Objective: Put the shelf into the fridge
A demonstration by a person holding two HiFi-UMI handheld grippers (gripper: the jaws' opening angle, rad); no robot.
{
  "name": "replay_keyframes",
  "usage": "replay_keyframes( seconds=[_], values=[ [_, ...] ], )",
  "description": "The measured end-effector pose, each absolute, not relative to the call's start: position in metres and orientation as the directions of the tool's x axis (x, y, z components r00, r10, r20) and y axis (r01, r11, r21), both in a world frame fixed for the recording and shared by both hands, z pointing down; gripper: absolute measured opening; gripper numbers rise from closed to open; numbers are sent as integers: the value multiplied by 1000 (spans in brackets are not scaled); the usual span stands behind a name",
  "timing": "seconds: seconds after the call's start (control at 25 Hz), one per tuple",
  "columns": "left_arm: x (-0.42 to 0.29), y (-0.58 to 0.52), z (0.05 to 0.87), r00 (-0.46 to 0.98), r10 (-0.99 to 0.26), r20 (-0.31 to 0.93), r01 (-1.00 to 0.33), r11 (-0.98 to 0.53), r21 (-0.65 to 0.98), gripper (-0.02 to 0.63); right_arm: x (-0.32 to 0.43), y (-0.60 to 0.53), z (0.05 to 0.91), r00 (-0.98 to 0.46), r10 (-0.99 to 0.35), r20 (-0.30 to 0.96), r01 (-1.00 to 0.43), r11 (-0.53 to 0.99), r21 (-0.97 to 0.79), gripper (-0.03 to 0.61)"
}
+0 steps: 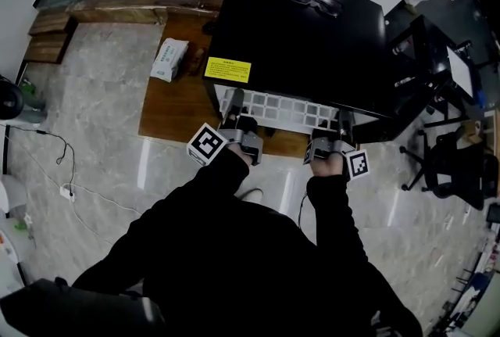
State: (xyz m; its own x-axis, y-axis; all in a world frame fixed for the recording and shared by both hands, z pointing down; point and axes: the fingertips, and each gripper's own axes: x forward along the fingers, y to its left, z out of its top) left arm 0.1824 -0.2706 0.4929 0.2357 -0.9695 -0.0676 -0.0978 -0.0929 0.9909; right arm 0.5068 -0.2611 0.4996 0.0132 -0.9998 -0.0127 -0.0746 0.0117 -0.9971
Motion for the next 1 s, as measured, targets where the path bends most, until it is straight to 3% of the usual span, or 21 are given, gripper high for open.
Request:
replay_keyframes(
  seconds=[1.0],
  values=[
    [187,-322,496,128,-990,-60,-161,-80,984,40,512,-311,497,129,-991,-33,-53,26,-998,31]
  ],
)
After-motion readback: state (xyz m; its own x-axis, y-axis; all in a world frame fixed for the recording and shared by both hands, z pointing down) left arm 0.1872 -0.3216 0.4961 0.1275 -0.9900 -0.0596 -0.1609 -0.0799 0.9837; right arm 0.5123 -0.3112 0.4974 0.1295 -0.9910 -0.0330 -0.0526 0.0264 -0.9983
